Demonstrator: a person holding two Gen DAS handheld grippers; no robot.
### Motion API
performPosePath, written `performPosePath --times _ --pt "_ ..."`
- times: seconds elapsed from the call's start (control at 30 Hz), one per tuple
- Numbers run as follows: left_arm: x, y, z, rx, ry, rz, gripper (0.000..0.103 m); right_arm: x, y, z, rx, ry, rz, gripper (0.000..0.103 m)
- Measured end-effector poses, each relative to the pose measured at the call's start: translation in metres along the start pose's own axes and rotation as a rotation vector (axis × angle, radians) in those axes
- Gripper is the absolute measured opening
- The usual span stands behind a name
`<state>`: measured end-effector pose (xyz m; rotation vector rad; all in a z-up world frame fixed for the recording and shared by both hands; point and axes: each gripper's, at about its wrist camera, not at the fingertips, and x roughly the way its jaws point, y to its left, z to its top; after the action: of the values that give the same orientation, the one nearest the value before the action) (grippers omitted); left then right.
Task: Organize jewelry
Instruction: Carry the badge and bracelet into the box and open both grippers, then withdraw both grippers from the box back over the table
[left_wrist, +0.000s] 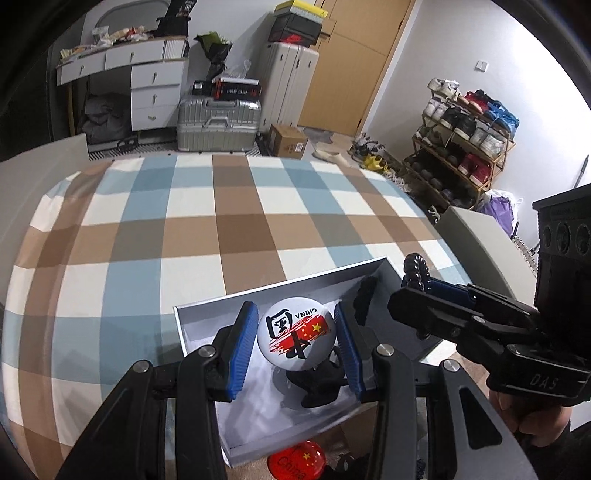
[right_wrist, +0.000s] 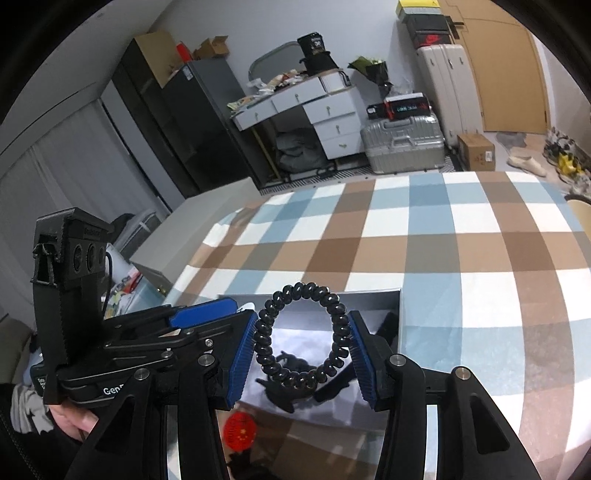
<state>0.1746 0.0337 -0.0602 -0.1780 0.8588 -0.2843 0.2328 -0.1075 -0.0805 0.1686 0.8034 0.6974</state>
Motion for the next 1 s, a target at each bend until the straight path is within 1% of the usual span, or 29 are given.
performPosePath --times 0.13,0.23,0.37,0.4,0.43,0.47,0.53,0.6,0.73,0.8,0.87,0.9,0.93,1.0 --pt "0.003 0.002 -0.001 -0.003 0.023 -0.011 0.037 0.007 0.0 0.001 -0.008 0.012 0.001 0.049" --pt "0.001 0.0 0.0 0.011 0.017 -0.011 0.037 0.009 0.001 0.002 -0.009 0.01 0.008 0.049" --pt "0.0 0.001 0.003 0.003 0.004 -0.012 0.038 0.01 0.003 0.002 -0.018 0.003 0.006 0.052" --pt "0.0 0.002 0.003 0.003 0.008 -0.005 0.039 0.008 0.003 0.002 -0.017 -0.001 0.004 0.057" --pt "0.001 0.001 0.004 0.006 0.012 0.002 0.046 0.007 0.002 0.003 -0.013 -0.008 0.003 0.062" --pt "0.001 0.001 0.004 0.009 0.013 0.006 0.055 0.004 0.002 0.004 -0.01 -0.019 0.005 0.064" --pt "-0.002 -0.001 0.004 0.018 0.001 -0.009 0.061 -0.002 0.002 0.006 -0.01 -0.038 0.011 0.071" --pt "-0.006 -0.004 0.005 0.035 -0.011 -0.013 0.067 -0.009 0.003 0.008 -0.019 -0.059 0.006 0.072" --pt "-0.015 -0.007 0.004 0.053 -0.052 0.019 0.079 -0.024 0.005 0.009 -0.02 -0.108 0.009 0.079" --pt "-0.018 -0.006 0.003 0.045 -0.065 0.056 0.08 -0.034 0.007 0.008 -0.021 -0.143 0.01 0.083" --pt "-0.021 -0.004 0.001 0.033 -0.077 0.096 0.081 -0.043 0.009 0.006 -0.023 -0.167 0.02 0.09" --pt "-0.023 -0.003 0.0 0.027 -0.082 0.106 0.081 -0.048 0.01 0.005 -0.022 -0.181 0.024 0.095" --pt "-0.026 -0.001 -0.001 0.019 -0.09 0.113 0.081 -0.053 0.012 0.004 -0.021 -0.194 0.022 0.099" --pt "-0.032 -0.001 -0.003 0.01 -0.11 0.113 0.082 -0.064 0.017 0.0 -0.029 -0.226 0.023 0.102"
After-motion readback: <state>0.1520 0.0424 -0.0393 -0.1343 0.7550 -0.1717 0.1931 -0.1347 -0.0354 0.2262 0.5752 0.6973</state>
